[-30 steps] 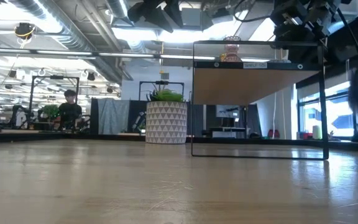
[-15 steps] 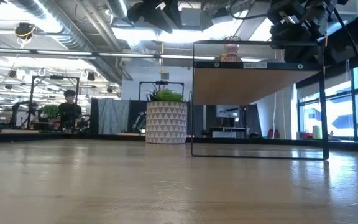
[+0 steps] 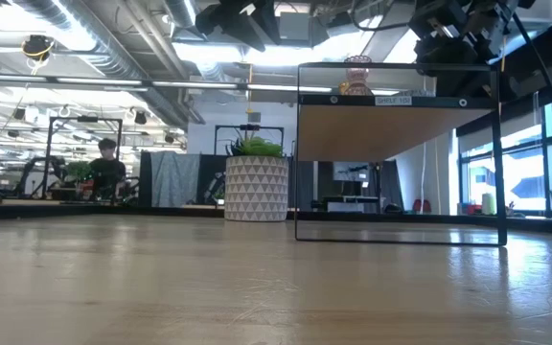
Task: Pick & Place candle stick holders
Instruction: Adjust the patterned blue scented candle on the shelf
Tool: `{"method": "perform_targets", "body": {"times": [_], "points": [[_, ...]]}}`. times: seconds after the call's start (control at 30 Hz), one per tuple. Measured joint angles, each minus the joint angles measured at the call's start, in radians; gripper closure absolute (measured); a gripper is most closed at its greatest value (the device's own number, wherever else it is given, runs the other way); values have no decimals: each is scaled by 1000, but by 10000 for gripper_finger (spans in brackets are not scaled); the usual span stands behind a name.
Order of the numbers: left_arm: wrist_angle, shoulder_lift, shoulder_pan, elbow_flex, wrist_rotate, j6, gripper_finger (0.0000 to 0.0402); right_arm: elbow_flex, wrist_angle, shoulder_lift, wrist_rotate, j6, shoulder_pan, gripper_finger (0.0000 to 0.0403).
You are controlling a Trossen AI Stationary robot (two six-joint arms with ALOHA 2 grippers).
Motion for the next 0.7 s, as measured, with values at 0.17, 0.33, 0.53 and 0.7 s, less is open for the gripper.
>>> {"method": "perform_targets", "body": {"times": [0.17,0.33,0.53,0.7], "points": [[-8,0,0,0,-1,0,231,0,-15,-5,28,-3,0,349],[-10,0,0,0,-1,0,231,0,-25,-26,73,-9,-22,349],[-11,0,0,0,-1,1,231,0,-19,-56,159,-25,-76,349],[-11,0,10,0,0,3,231,0,18,-52,268,-64,-117,349]]}}
